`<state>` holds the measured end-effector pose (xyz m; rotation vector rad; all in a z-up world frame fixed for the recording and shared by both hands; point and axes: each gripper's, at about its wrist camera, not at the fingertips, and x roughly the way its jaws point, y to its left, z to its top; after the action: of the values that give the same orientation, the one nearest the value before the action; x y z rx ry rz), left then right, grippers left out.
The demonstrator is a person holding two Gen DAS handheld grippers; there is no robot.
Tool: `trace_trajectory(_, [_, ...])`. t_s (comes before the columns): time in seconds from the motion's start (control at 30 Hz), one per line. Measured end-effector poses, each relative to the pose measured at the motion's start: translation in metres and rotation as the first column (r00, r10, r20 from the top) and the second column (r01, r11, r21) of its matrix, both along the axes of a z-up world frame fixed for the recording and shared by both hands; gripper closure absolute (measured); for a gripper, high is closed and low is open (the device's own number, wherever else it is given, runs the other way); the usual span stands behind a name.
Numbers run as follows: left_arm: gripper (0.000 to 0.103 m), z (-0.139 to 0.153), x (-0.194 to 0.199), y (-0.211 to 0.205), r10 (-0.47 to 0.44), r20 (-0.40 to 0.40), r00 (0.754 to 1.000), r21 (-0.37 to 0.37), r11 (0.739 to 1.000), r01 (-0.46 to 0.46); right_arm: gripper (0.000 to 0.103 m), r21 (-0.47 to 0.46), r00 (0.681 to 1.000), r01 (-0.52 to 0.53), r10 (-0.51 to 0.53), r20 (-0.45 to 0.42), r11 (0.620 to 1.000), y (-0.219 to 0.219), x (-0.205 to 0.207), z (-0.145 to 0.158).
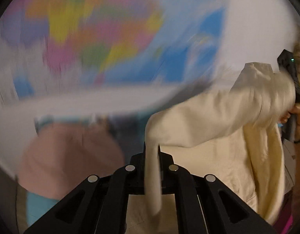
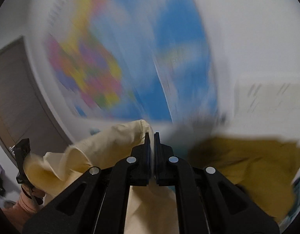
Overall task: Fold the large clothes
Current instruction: 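Grasp the cream jacket with the left gripper while the right gripper holds it raised, then lower the cream jacket onto the bed and open both grippers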
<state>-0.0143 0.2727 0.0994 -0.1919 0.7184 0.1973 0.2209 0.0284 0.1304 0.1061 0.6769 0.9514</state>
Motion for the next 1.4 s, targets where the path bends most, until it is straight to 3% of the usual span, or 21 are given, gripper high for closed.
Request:
trace_trajectory(0.1, [0.100,-0.053,0.044,0.030,0.010,-0.110,0.994,-0.056,0.998,-0.017,0.099,-0.129,0.996,-0.008,-0.004,-0.093,0.992,0.049,0.037,-0.067])
trace_trajectory(0.17, [0.100,-0.075,0.065,0.043,0.018,-0.161,0.987,-0.079,0.996,-0.031,0.099,-0.165,0.989,-0.003,-0.022,-0.149,0.986,0.067,0.059,-0.095])
trace_trajectory(0.3, [0.099,-0.087,0.090,0.075,0.038,-0.181,0.983,-0.156,0.986,-0.066,0.099,-0.126,0.962,0.066,-0.097,-0.256,0.990,0.061,0.096,-0.120])
trace_trajectory(0.33, [0.092,-0.092,0.100,0.091,0.046,-0.208,0.977,-0.208,0.974,-0.091,0.098,-0.137,0.960,0.089,-0.121,-0.254,0.987,0.058,0.099,-0.122])
trace_trajectory(0.37, [0.080,-0.096,0.108,0.102,0.074,-0.243,0.967,-0.227,0.965,-0.131,0.097,-0.166,0.950,0.124,-0.166,-0.265,0.978,0.054,0.106,-0.130])
trace_trajectory(0.4, [0.075,-0.102,0.117,0.111,0.097,-0.282,0.954,-0.228,0.959,-0.165,0.093,-0.211,0.929,0.171,-0.229,-0.289,0.962,0.048,0.113,-0.140])
trace_trajectory(0.5, [0.071,-0.114,0.139,0.115,0.098,-0.343,0.934,-0.206,0.962,-0.177,0.086,-0.253,0.916,0.214,-0.284,-0.284,0.944,0.031,0.117,-0.148])
trace_trajectory(0.53, [0.068,-0.114,0.142,0.115,0.097,-0.348,0.933,-0.198,0.965,-0.174,0.082,-0.246,0.917,0.225,-0.290,-0.272,0.943,0.022,0.112,-0.145])
trace_trajectory(0.6, [0.054,-0.108,0.140,0.111,0.078,-0.314,0.946,-0.197,0.970,-0.145,0.063,-0.196,0.946,0.172,-0.217,-0.239,0.965,0.009,0.089,-0.130])
trace_trajectory(0.63, [0.043,-0.103,0.136,0.109,0.073,-0.286,0.955,-0.192,0.973,-0.131,0.046,-0.209,0.965,0.148,-0.188,-0.184,0.967,0.003,0.068,-0.119])
trace_trajectory(0.67, [0.042,-0.097,0.130,0.105,0.066,-0.260,0.963,-0.178,0.977,-0.115,0.028,-0.217,0.975,0.133,-0.166,-0.145,0.967,-0.004,0.049,-0.112])
trace_trajectory(0.7, [0.042,-0.090,0.123,0.100,0.049,-0.237,0.970,-0.158,0.984,-0.088,0.022,-0.213,0.983,0.107,-0.135,-0.125,0.971,-0.010,0.032,-0.107])
trace_trajectory(0.83, [0.035,-0.067,0.092,0.076,-0.008,-0.181,0.984,-0.094,0.995,-0.010,0.015,-0.242,0.990,-0.074,0.042,-0.136,0.967,-0.027,-0.062,-0.107])
trace_trajectory(1.03, [0.024,-0.053,0.037,0.027,-0.112,-0.154,0.982,0.025,0.993,0.118,0.014,-0.327,0.975,-0.180,0.125,-0.183,0.928,-0.031,-0.158,-0.142])
trace_trajectory(1.1, [0.021,-0.056,0.027,0.015,-0.138,-0.163,0.977,0.042,0.988,0.146,0.016,-0.414,0.985,-0.159,0.119,-0.122,0.896,-0.014,-0.173,-0.151])
trace_trajectory(1.2, [0.021,-0.061,0.018,0.008,-0.163,-0.182,0.970,0.041,0.984,0.173,0.068,-0.482,0.988,-0.154,0.135,-0.075,0.863,-0.006,-0.176,-0.155])
trace_trajectory(1.23, [0.021,-0.061,0.015,0.006,-0.168,-0.187,0.968,0.038,0.983,0.178,0.091,-0.446,0.987,-0.161,0.132,-0.095,0.881,-0.012,-0.171,-0.150])
trace_trajectory(1.3, [0.021,-0.062,0.010,0.002,-0.175,-0.192,0.966,0.045,0.981,0.186,0.097,-0.399,0.990,-0.138,0.119,-0.074,0.906,-0.032,-0.163,-0.128])
trace_trajectory(1.4, [0.021,-0.061,0.006,0.002,-0.172,-0.184,0.968,0.059,0.981,0.185,0.100,-0.396,0.997,0.009,0.024,0.077,0.918,-0.066,-0.144,-0.072])
